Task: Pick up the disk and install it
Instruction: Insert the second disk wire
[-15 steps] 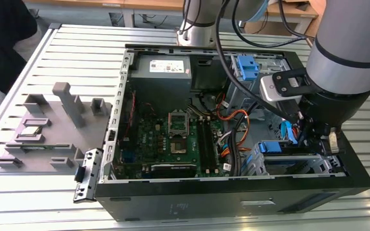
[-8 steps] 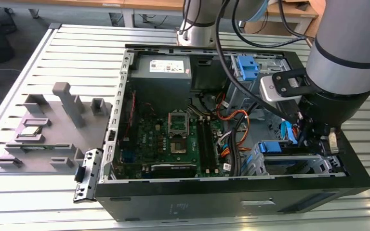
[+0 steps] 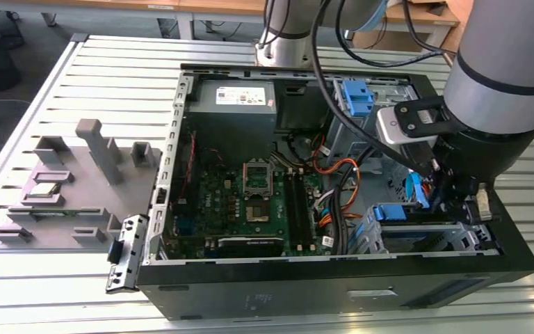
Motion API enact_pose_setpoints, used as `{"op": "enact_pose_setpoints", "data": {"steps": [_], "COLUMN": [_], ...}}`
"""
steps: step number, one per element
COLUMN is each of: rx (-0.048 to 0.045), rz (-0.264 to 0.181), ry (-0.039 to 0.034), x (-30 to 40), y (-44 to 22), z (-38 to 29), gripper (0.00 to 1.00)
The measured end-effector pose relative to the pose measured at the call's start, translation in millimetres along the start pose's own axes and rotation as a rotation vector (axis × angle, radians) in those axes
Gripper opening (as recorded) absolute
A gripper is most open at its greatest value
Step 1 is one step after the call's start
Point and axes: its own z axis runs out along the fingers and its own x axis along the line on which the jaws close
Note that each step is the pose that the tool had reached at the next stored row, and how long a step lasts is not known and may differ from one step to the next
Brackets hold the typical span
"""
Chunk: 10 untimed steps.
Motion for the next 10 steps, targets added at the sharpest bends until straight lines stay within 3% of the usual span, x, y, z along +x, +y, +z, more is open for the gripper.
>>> {"op": "enact_pose_setpoints", "data": {"steps": [6, 10], "rx": [0.0000, 0.0001], "rz": [0.000, 0.000], "ry": [-0.0001, -0.0005], "x": [-0.7, -0.8], "y": [-5.0, -6.2], "z": [-17.1, -21.1], "gripper": [0.24, 0.24]}}
